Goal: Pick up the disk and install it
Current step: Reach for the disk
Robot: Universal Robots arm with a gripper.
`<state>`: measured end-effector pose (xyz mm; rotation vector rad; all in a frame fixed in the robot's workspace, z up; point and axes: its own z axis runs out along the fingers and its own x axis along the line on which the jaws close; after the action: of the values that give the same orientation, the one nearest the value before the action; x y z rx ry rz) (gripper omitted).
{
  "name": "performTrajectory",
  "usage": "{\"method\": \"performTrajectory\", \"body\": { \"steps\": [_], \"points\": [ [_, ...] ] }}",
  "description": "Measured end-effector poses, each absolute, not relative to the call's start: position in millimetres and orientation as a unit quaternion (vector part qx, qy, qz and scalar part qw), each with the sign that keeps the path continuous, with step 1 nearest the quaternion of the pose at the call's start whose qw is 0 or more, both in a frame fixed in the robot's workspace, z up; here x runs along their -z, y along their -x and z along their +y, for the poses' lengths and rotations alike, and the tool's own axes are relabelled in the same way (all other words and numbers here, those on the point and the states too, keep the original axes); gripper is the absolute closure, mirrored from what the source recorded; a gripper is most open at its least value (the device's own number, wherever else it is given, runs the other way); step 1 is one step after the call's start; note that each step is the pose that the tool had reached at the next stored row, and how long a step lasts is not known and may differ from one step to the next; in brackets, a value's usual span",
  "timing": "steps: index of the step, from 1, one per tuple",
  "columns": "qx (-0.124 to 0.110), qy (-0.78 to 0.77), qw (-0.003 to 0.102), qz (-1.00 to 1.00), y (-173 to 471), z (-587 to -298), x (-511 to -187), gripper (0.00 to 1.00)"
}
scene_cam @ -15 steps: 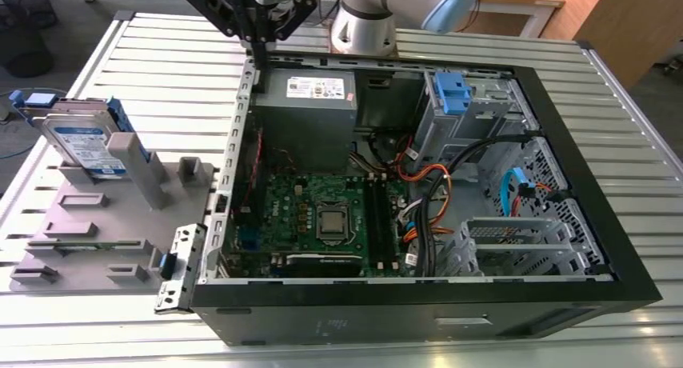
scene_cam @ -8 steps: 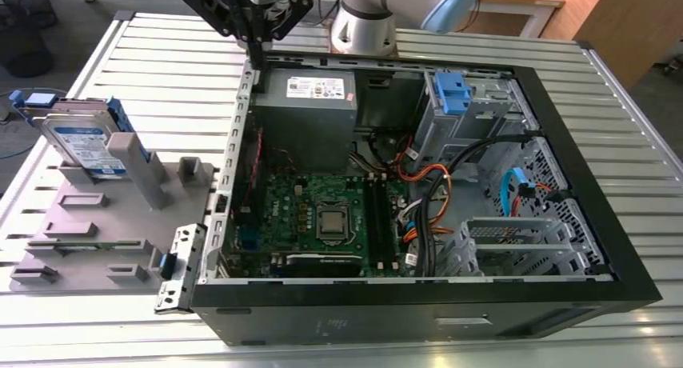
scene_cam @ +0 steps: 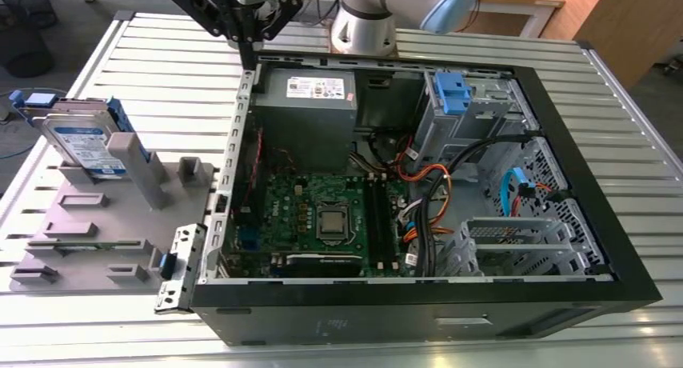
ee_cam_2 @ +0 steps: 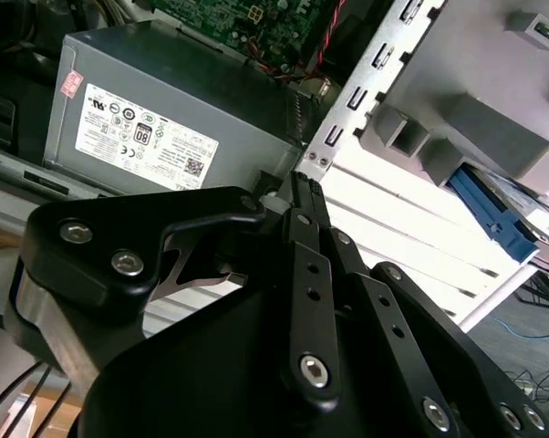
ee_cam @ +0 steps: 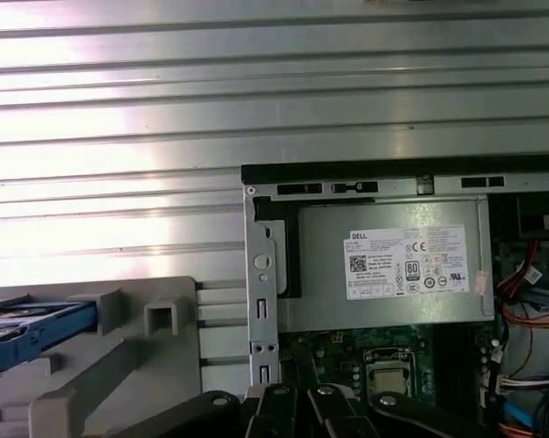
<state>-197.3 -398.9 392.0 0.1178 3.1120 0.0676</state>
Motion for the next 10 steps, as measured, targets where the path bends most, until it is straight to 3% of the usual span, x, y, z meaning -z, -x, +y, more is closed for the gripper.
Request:
{"method": "performTrajectory", "body": {
  "steps": [10],
  "points": [
    [-0.022, -0.038, 0.014, 0.999, 220.8, -398.9, -391.0, 0.89]
  ]
}}
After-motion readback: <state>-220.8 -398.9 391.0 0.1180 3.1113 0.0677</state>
